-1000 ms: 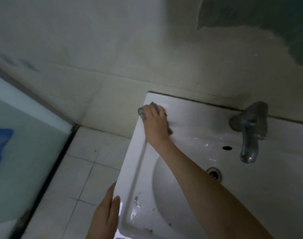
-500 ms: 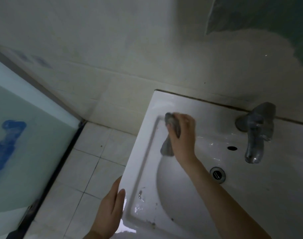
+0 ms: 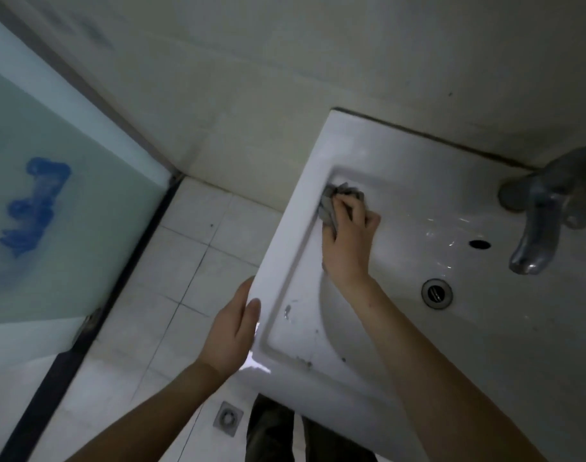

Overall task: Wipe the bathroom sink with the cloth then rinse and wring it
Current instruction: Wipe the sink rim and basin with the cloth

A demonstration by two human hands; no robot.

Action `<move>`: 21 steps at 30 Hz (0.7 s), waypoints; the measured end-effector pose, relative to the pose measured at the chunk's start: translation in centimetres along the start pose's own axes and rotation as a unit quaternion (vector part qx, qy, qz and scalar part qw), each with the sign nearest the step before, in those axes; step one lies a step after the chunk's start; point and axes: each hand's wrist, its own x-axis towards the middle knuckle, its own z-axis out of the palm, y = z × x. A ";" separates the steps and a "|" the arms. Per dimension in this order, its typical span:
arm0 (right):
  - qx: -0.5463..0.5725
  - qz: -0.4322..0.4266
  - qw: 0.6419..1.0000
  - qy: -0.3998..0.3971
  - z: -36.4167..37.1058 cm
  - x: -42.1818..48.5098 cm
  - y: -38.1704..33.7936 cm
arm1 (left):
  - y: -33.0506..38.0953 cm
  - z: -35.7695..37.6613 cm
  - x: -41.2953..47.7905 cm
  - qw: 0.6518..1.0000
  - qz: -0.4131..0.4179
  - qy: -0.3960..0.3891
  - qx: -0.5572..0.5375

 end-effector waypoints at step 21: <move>0.049 -0.022 0.957 -0.286 -14.4 -19.5 9.6 | -0.8 -0.3 0.0 1.000 0.011 -0.013 -0.009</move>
